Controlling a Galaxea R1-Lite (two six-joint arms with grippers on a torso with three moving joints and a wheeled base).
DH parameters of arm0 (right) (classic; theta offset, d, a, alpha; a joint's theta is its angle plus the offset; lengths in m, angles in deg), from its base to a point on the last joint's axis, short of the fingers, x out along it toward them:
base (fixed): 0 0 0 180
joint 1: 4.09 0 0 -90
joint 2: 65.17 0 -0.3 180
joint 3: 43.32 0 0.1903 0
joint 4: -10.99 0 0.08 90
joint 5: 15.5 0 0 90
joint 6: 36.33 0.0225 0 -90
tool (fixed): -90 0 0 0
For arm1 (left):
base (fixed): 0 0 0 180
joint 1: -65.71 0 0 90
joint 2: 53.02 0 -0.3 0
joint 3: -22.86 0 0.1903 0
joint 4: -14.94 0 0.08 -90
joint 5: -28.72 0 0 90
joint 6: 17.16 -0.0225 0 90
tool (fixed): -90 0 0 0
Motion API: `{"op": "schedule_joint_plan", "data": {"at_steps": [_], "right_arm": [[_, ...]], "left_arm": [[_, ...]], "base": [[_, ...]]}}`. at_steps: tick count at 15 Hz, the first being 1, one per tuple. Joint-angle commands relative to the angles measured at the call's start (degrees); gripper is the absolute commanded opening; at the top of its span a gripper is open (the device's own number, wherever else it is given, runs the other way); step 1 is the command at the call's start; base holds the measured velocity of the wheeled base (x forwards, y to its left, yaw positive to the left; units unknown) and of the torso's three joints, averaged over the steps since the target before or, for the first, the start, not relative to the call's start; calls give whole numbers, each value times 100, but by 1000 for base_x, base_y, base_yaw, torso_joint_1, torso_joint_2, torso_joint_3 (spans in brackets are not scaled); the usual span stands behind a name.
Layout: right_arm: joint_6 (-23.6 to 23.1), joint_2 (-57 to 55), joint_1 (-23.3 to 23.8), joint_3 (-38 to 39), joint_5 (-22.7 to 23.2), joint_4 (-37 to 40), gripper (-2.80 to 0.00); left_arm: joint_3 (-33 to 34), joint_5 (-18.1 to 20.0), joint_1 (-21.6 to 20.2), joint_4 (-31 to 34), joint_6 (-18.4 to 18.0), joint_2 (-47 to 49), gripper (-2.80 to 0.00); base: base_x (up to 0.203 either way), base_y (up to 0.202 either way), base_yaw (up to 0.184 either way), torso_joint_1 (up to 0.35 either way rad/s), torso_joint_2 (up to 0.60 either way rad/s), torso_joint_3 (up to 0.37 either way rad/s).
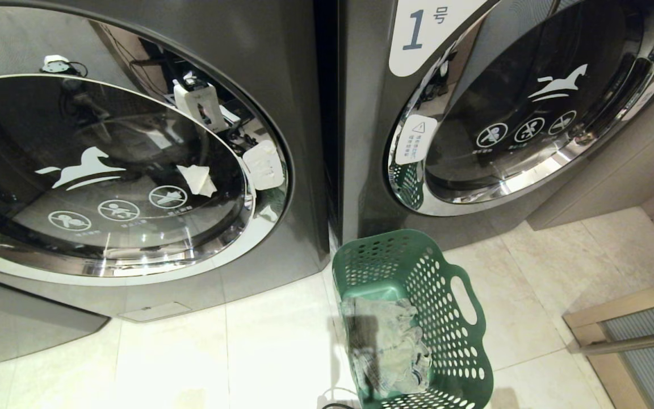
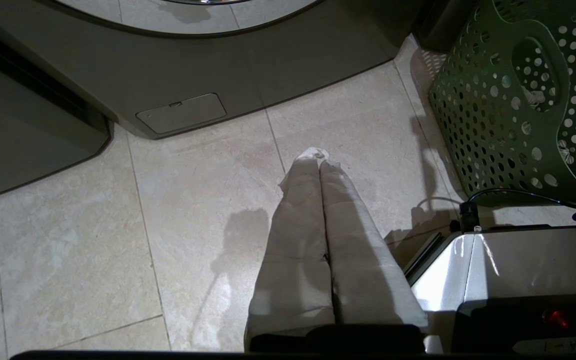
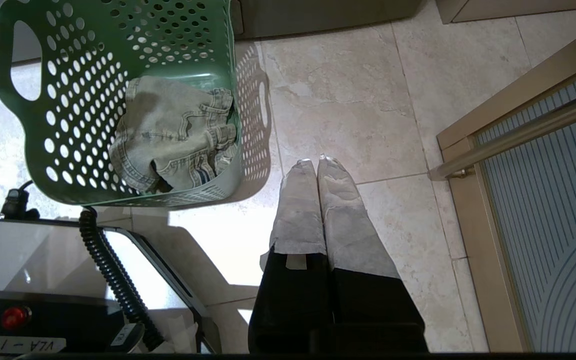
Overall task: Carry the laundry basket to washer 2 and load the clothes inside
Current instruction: Open the lid of the washing machine
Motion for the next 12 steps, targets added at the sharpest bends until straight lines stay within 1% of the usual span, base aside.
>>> {"op": "schedule_joint_plan", "data": {"at_steps": [1,12], "right_arm": [[-4,-11,0,2,-6,17,-280],[-13,-11,0,2,-6,17,-280]], "left_arm": [[2,3,-1,7,-6,11,-280],[2,11,-1,7,-50,11,-280]], "base": [[0,0,0,0,0,0],[0,0,0,0,0,0]]}}
